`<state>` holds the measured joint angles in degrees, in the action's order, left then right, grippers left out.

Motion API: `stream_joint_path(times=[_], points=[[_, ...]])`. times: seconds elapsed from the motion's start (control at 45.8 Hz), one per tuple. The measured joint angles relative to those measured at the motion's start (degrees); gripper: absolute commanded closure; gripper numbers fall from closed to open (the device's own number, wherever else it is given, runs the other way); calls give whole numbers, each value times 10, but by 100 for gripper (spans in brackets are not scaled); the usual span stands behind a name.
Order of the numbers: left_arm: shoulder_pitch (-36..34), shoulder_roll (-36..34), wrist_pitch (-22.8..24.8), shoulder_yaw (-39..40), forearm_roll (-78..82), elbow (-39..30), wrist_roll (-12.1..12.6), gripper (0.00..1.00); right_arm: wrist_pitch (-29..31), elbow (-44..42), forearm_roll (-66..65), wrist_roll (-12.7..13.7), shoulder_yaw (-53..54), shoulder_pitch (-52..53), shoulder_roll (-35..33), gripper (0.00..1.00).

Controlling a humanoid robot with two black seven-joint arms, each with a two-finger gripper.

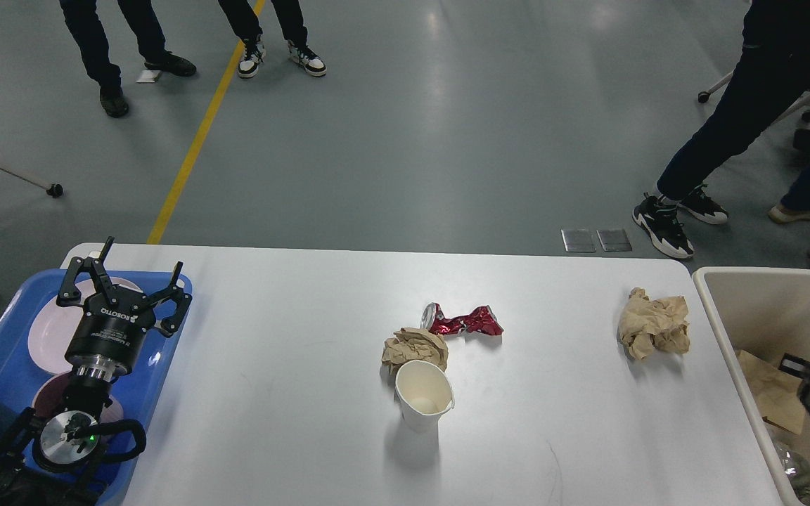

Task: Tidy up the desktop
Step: 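Lift the silver foil and drop it into the white bin, then raise the right gripper from the bin over the tan cloth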

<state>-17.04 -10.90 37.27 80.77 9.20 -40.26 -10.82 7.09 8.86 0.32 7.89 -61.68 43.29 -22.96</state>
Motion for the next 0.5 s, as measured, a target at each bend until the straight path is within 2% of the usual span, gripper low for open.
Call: stream_joint_path(times=[0.131,0.349,0.393,0.458,0.48,0.502], points=[[0,0,0,0,0,0,0,4,-33,-46,1,0,8,-62,35,100],[0,0,0,0,0,0,0,4,-49,-55,1,2,30,-89,47,100],[0,0,0,0,0,0,0,4,-49,-55,1,2,31,-91,48,72],[0,0,0,0,0,0,0,4,-51,-55,1,2,31,-92,50,11],[0,0,0,0,0,0,0,4,-53,-55,1,2,31,-92,50,0],[0,0,0,0,0,0,0,4,-56,-55,1,2,31,-92,51,0]])
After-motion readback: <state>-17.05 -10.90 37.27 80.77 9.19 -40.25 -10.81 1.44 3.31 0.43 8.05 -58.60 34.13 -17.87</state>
